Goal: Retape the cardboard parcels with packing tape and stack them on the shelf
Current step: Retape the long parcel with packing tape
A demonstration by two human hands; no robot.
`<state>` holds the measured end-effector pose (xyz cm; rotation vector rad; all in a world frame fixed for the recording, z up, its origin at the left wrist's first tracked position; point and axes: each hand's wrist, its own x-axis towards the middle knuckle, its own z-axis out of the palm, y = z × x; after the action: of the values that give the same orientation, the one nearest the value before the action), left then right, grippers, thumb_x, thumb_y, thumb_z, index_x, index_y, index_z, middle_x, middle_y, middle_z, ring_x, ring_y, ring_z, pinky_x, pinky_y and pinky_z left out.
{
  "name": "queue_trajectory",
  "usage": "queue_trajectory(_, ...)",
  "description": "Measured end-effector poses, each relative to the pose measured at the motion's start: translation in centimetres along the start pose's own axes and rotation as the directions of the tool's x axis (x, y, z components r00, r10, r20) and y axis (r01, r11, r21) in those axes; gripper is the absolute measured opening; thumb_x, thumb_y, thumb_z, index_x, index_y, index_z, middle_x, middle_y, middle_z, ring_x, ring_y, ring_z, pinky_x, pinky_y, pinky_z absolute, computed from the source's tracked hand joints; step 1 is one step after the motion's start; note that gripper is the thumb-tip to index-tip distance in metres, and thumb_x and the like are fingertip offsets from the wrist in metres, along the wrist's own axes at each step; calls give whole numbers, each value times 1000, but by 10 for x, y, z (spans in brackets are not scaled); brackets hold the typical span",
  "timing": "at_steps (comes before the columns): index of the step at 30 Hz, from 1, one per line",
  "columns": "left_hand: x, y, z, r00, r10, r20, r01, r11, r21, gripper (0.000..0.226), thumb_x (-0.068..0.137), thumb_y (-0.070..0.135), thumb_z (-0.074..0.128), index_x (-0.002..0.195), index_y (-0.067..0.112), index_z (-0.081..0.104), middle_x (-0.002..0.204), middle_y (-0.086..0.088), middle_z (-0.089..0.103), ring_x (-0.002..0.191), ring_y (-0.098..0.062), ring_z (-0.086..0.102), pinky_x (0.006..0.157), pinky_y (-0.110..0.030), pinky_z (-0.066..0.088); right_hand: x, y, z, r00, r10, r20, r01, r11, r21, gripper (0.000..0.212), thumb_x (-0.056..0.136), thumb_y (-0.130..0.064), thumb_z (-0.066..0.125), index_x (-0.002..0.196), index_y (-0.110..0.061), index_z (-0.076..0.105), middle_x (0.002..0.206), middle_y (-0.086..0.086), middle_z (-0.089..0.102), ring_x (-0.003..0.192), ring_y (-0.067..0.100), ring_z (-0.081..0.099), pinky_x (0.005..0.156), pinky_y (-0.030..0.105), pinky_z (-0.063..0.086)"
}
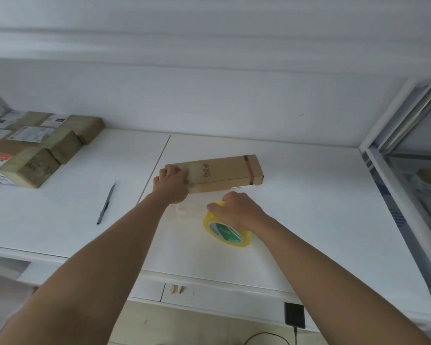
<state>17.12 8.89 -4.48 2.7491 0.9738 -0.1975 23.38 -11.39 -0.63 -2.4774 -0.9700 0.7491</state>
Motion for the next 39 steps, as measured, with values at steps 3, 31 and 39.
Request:
queue_trajectory(3, -1, -4, 0, 1000, 8, 0, -8, 997, -83, 60, 92, 13, 43, 151, 22, 35, 154, -4, 27, 138, -32, 27, 116, -45, 25, 1, 0, 1, 1000, -1, -6, 1, 1000, 3, 42, 90, -55, 50, 81, -14, 53, 83, 3, 59, 71, 18, 56, 59, 30, 40)
queue_trajectory(31, -44, -49, 20, 979, 197, 44, -185, 964, -191, 11, 97, 12, 55, 104, 15, 62, 110, -2, 65, 104, -24, 59, 91, -33, 45, 4, 7, 1, 997, -72, -5, 72, 997, 2, 45, 90, -59, 50, 76, -16, 54, 83, 2, 60, 74, 18, 58, 61, 30, 42)
queue_trajectory(39, -67, -61, 1, 973, 211, 95, -193, 967, -166, 28, 94, 1, 45, 81, 26, 46, 94, -1, 61, 85, -25, 57, 70, -34, 46, 7, 10, -7, 992, -95, 82, 97, 995, -27, 43, 89, -57, 51, 73, -18, 50, 83, 1, 56, 75, 18, 55, 61, 31, 39)
